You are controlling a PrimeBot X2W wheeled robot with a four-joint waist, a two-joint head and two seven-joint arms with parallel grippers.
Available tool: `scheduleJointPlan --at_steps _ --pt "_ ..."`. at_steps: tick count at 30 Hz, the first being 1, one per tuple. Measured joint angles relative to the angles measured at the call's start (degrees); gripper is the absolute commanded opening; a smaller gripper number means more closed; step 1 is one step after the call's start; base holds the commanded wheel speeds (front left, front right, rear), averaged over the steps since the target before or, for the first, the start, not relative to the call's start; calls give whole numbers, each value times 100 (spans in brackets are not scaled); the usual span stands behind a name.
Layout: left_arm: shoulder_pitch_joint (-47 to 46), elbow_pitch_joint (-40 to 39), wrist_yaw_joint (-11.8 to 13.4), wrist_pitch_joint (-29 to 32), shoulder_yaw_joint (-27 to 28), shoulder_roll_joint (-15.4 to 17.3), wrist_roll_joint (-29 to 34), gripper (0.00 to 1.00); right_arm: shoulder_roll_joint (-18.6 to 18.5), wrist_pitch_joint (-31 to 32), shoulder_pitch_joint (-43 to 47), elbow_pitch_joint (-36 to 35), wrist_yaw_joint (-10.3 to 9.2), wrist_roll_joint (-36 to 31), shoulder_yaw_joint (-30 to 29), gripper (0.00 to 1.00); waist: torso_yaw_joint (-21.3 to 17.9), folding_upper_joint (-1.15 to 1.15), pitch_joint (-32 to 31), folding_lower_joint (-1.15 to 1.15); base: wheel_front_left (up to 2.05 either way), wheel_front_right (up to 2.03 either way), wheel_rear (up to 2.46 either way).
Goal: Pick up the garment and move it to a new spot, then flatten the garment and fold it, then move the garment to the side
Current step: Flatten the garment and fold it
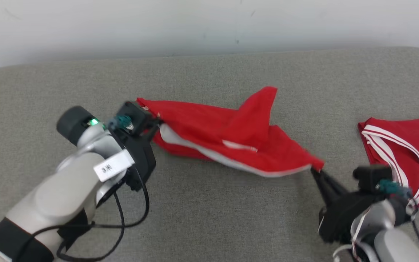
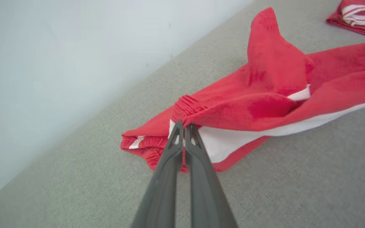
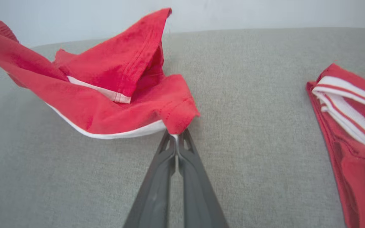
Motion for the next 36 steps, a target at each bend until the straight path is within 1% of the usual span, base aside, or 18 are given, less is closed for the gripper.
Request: scheduleJointPlan --at_steps 2,4,7,9,11,14,16,18,20,22,26,29,31,33,36 --pt "-51 63 212 -98 188 -15 -64 0 58 -154 -247 -88 -52 25 -156 0 4 0 -52 0 0 0 0" --pt "-84 167 480 -179 380 -19 -136 0 88 -357 -644 -207 -126 84 -391 0 -2 0 -109 0 0 0 0" --pt "-218 230 851 -242 535 -74 -122 0 104 -657 -1140 -439 -199 200 -745 0 -22 0 -199 0 0 0 0" --pt "-270 216 973 -240 537 -149 -94 0 91 -766 -1242 -591 -198 353 -898 0 -26 -1 -264 0 0 0 0" --pt "-252 175 1036 -219 522 -201 -94 0 35 -805 -1200 -665 -190 383 -947 0 -17 -1 -332 0 0 0 0" --pt "-147 16 1103 -168 517 -148 -94 0 -12 -865 -1053 -858 -135 417 -981 0 15 -1 -442 0 0 0 0" --pt "32 -157 1150 -93 541 -47 -98 0 -34 -873 -881 -972 -91 448 -994 0 42 -1 -524 0 0 0 0" --pt "272 -427 1181 -3 583 81 -111 0 -59 -902 -677 -1121 -90 492 -1042 0 71 -1 -612 0 0 0 0" --pt "520 -787 1200 51 647 209 -140 0 -68 -932 -485 -1335 -90 502 -1128 0 102 -1 -703 0 0 0 0" --pt "736 -1257 1235 70 791 344 -191 0 -55 -1007 -308 -1700 -98 555 -1234 0 132 -1 -798 0 0 0 0" --pt "1099 -2504 1281 2 1315 619 -289 0 -36 -1113 -114 -2464 -144 791 -1535 0 197 -1 -979 -1 0 0 0" --pt "1352 -3326 1281 12 2047 615 -285 0 -25 -1140 -104 -2941 -147 1023 -1673 0 250 -2 -1090 -1 0 0 0" --pt "1527 -3806 1283 114 2395 594 -213 0 -19 -1038 -102 -3108 -142 1134 -1658 0 286 -1 -1139 -1 0 0 0" --pt "1749 -4244 1285 289 2662 544 -183 0 -43 -857 -111 -3128 -131 1183 -1500 0 315 -2 -1140 -2 0 0 0" --pt "1995 -4344 1287 623 2936 378 -93 0 -80 -547 -175 -2754 -70 1232 -1162 0 328 -1 -1060 -1 0 0 0"
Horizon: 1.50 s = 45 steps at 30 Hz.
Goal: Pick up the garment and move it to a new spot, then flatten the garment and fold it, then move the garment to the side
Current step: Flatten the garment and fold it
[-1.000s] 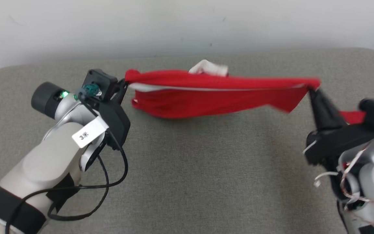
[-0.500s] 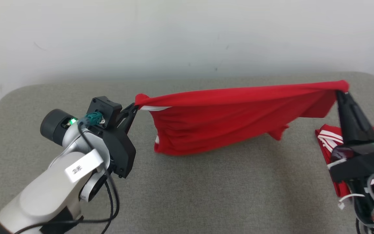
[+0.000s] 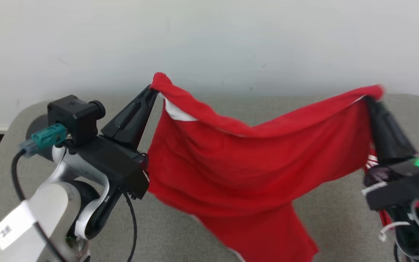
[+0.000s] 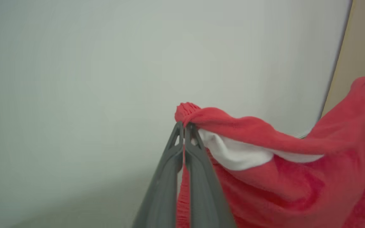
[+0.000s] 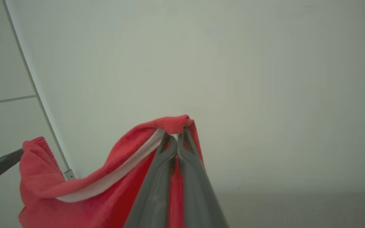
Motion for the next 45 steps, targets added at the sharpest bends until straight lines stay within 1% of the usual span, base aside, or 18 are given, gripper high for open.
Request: scheduleJointPlan --at_steps 1,4,6,8,10,12,14,15,18,20,22,23,26,29,33,37,42,45 --pt "63 220 0 194 121 -178 7 0 -69 211 -169 497 60 -46 248 0 -1 0 93 0 0 0 0" --pt "46 917 0 372 280 -490 10 0 -86 437 -883 1402 159 -53 559 0 -23 1 288 0 0 0 0" --pt "-112 1439 0 391 514 -733 40 0 -25 522 -1584 1971 176 -44 683 0 -48 2 435 2 0 0 0" --pt "-500 1869 1 336 771 -940 263 0 121 539 -2457 2457 183 -38 723 0 -77 2 589 2 0 0 0" --pt "-1051 2135 1 219 1015 -1132 419 0 237 457 -3364 2759 178 -47 666 0 -112 1 746 2 0 0 0" --pt "-1646 2251 1 1 1225 -1315 679 0 310 268 -4125 2764 146 -47 490 0 -147 1 904 2 0 0 0" --pt "-2193 2243 1 -264 1327 -1454 935 0 300 120 -4614 2684 144 -45 366 0 -179 1 1066 2 0 0 0" --pt "-2391 2220 1 -391 1377 -1543 940 0 260 76 -4679 2593 174 -49 359 0 -192 1 1147 2 0 0 0" --pt "-2474 2226 0 -633 1310 -1681 896 0 160 62 -4485 2557 328 -54 485 0 -215 1 1378 2 0 0 0" --pt "-2256 2386 0 -704 1196 -1630 859 0 78 179 -4088 2587 457 -132 727 0 -224 2 1521 3 0 0 0" --pt "-1825 2668 1 -766 1177 -1524 806 0 73 313 -3498 2677 531 -180 955 0 -234 2 1660 2 0 0 0" --pt "-1825 2668 1 -766 1177 -1524 806 0 73 313 -3498 2677 531 -180 955 0 -234 2 1660 2 0 0 0" --pt "-1127 3153 -8 -771 1038 -1384 708 0 89 416 -2705 2911 539 -133 1092 0 -260 2 1857 3 0 0 0" --pt "-661 3606 -59 -771 932 -1326 656 0 99 513 -2317 3108 587 -134 1267 0 -307 2 2029 2 0 0 0" --pt "-630 4138 -183 -823 865 -1380 630 0 65 499 -2292 3242 617 -137 1243 0 -416 2 2173 2 0 0 0" --pt "-651 4507 -266 -870 802 -1518 601 0 -125 456 -2187 3243 681 -155 1262 0 -472 2 2145 2 0 0 0" --pt "-593 4796 -313 -984 646 -1536 661 0 -431 510 -1645 3190 735 -361 1457 0 -444 2 1940 1 0 0 0" --pt "-443 4882 -319 -1115 598 -1552 679 0 -500 510 -1223 3139 735 -380 1461 0 -401 1 1768 1 0 0 0"
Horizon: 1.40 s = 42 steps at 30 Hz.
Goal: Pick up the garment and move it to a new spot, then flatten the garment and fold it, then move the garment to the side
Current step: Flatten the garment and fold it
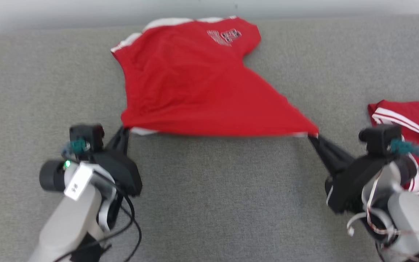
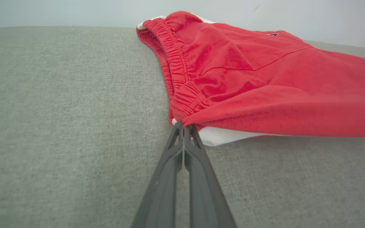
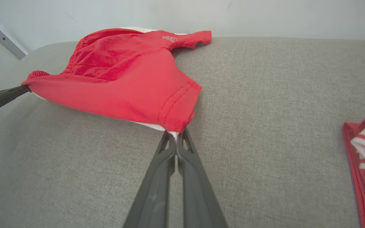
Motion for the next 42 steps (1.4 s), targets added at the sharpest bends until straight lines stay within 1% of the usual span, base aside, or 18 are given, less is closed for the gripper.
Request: scheduleJointPlan --at_steps 8,10,14,16,23,24,25,26,27,28,29,32,33,34,39,42 --pt "805 -21 1 -339 -219 86 164 0 3 16 966 -243 -9 57 10 0 119 0 -529 -1 0 0 0" --pt "1009 -66 3 -411 -298 127 270 0 1 66 1209 -360 -58 91 16 0 146 -1 -666 -1 0 0 0" --pt "1366 -186 10 -519 -380 226 332 0 -62 211 1741 -564 -111 91 79 0 201 -1 -921 -1 0 0 0" --pt "1528 -224 11 -560 -436 245 336 0 -103 308 1968 -649 -167 90 124 0 230 -1 -1032 -1 0 0 0" --pt "2003 -345 80 -615 -446 375 336 0 -123 573 2352 -969 -259 91 301 0 297 -1 -1239 -1 0 0 0" --pt "2016 -368 90 -615 -447 376 337 5 -123 611 2356 -1012 -285 91 301 0 298 -1 -1240 -1 0 0 0" --pt "2035 -387 100 -615 -450 377 338 36 -124 634 2360 -1044 -303 91 307 0 297 -1 -1239 -1 0 0 0" --pt "2062 -397 111 -615 -461 377 346 47 -134 690 2368 -1058 -303 91 327 0 297 -1 -1236 -1 0 0 0" --pt "2088 -399 111 -614 -471 377 356 69 -140 722 2387 -1063 -307 91 346 0 296 -1 -1233 -1 0 0 0" --pt "2100 -405 113 -614 -476 377 366 94 -144 772 2423 -1063 -312 91 361 0 296 -1 -1228 -1 0 0 0" --pt "2102 -419 118 -614 -476 377 378 100 -172 839 2452 -1055 -311 90 409 0 296 -1 -1223 -1 0 0 0" --pt "2121 -442 162 -605 -475 378 380 100 -271 1016 2498 -1020 -311 80 512 16 306 -1 -1203 0 0 0 0" --pt "2153 -452 162 -593 -476 379 380 100 -308 1073 2544 -995 -311 71 545 44 310 -1 -1198 0 0 0 0" --pt "2199 -459 162 -568 -479 381 381 100 -333 1129 2592 -940 -313 38 582 100 316 -1 -1191 0 0 0 0" --pt "2336 -528 202 -553 -466 400 393 100 -412 1241 2676 -879 -412 -80 583 100 344 -1 -1160 0 0 0 0" --pt "2444 -560 220 -553 -318 438 377 100 -421 1240 2666 -893 -461 -118 524 100 358 -1 -1150 0 0 0 0"
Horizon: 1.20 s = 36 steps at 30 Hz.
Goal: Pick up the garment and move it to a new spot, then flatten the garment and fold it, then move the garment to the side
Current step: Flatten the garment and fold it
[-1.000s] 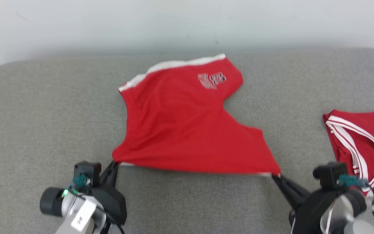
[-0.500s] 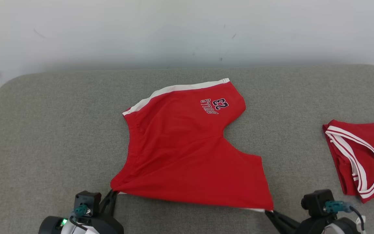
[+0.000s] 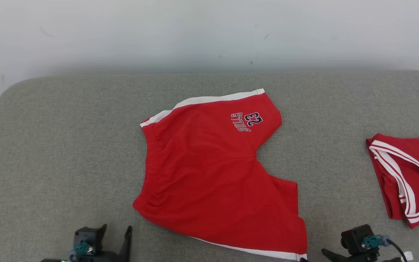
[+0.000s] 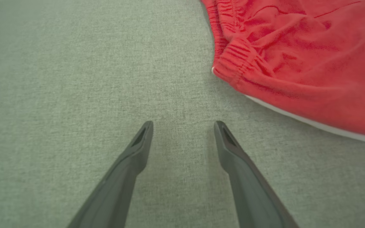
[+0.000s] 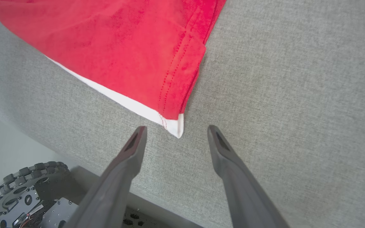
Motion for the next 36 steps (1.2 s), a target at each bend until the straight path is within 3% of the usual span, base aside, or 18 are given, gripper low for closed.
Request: scheduleJointPlan --at_steps 6,9,16,20,36 --pt "141 -174 51 -176 398 92 -107 100 -48 -140 1 -38 -200 -35 -261 100 51 1 -65 1 0 0 0" --pt "232 -553 92 -576 713 105 -180 100 16 -591 -13 -230 -495 -73 -678 100 102 1 -178 1 0 0 0" --pt "476 -1345 92 -761 893 124 -260 100 512 -1486 -159 -385 -754 -155 -1215 100 153 1 -465 0 0 0 0" --pt "598 -1671 52 -767 937 246 -396 100 792 -1900 -160 -356 -786 -155 -1361 100 148 0 -621 0 0 0 0" --pt "1439 -2364 62 -547 1327 360 -765 100 1172 -3065 -101 -91 -849 -402 -1839 100 2 0 -978 0 0 0 0"
